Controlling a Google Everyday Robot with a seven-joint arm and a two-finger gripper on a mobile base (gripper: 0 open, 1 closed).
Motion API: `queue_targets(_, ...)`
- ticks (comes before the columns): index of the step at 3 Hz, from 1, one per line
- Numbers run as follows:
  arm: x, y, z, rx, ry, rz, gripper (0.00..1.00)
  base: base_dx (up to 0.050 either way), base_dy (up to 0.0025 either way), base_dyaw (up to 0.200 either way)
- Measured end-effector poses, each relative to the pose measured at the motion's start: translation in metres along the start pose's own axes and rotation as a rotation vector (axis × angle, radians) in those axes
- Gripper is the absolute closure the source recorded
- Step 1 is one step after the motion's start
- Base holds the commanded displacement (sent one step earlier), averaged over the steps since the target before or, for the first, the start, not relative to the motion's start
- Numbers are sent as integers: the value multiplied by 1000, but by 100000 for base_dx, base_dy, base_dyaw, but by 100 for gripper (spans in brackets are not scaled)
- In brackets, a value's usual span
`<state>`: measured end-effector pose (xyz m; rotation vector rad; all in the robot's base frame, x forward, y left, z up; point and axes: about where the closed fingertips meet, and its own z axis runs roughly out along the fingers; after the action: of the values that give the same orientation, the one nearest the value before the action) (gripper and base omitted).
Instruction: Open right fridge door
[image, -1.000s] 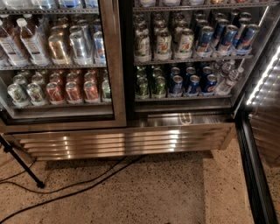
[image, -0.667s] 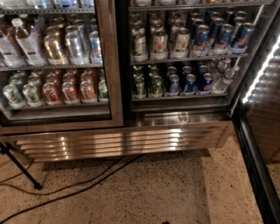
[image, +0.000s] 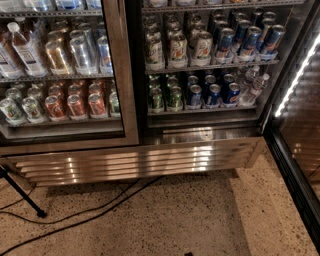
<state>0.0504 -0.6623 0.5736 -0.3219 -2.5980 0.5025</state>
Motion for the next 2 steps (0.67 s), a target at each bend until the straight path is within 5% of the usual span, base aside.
queue_targets(1, 0, 0, 1, -1, 1, -1, 0, 0, 0, 0)
queue_targets(2, 8, 20, -11, -29, -29, -101, 0, 0, 0, 0)
